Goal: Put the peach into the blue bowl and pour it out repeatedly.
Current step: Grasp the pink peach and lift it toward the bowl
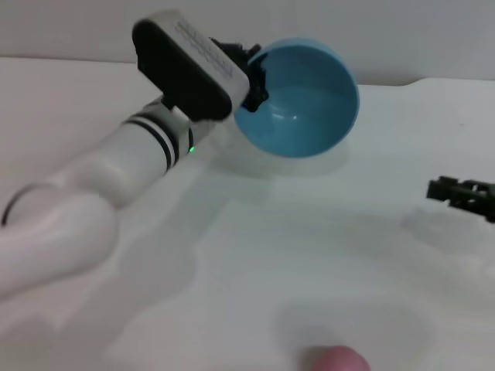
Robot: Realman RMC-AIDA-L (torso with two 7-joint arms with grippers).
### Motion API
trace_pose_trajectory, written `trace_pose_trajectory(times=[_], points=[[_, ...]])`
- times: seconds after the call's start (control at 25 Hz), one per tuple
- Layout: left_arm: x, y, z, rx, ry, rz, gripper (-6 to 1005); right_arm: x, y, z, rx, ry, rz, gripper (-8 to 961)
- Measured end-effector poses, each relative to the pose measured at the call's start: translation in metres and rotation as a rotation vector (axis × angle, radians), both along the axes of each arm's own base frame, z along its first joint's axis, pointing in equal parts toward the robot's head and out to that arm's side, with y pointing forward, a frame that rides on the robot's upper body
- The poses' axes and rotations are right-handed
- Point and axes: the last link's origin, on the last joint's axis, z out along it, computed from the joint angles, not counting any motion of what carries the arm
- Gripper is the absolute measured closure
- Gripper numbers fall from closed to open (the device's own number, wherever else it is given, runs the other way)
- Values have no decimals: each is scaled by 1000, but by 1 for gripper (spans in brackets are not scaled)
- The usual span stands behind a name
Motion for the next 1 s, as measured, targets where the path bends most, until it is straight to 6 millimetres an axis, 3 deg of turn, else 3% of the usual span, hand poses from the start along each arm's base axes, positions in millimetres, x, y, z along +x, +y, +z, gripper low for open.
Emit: trace_pose_trajectory(times=[0.36,0.52,0.68,1.0], points=[[-1,31,48,-314,-141,333,1001,-34,8,-31,-211,-98,164,560],[-9,35,69,-395,-192,432,1001,-50,13,-48,-347,-187,205,560],[-13,29,73,-446,-192,462,1001,-70,17,-70,-489,-275,252,559],[-21,16,74,-562,-143,590,1000,-89,14,-92,-636,-398,295,559]])
